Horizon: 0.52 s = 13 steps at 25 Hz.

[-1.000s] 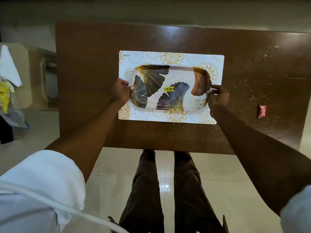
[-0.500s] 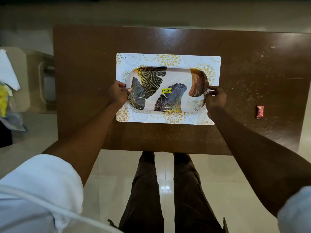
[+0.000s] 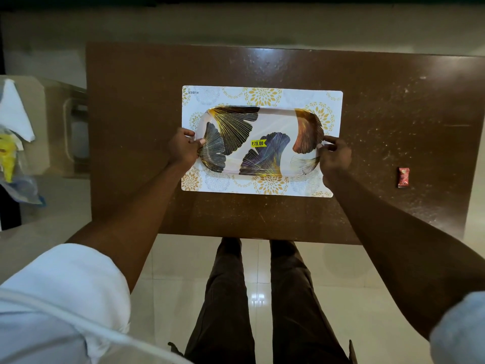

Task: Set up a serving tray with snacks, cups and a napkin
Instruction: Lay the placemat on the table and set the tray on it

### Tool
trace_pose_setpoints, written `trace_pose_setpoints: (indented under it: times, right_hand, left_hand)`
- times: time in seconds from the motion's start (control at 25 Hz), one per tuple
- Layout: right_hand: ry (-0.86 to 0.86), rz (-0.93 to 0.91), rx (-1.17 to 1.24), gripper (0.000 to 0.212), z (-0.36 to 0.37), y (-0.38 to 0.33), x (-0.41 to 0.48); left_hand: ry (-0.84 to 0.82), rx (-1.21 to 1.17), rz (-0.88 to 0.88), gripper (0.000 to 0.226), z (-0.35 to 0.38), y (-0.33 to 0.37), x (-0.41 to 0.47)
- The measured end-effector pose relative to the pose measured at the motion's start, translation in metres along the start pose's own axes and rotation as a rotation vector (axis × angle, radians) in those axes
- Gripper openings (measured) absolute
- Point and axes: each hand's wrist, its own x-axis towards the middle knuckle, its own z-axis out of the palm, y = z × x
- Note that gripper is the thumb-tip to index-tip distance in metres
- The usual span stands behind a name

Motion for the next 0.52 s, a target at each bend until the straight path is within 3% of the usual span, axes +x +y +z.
trace_pose_setpoints:
  times: [0.24,0.52]
  right_hand:
    - [0.041,0.03,-0.059,0.032,-0.018,0.001,-0.001]
    - [-0.07,0.035,-0.138,0.027,-0.047,0.0,-0.025]
  left_hand:
    - [0.178,0.237,-0.026,0.031,0.0,0.01,-0.019]
    - [0.109,0.288,-0.08,0.032,0.012,0.019,-0.09]
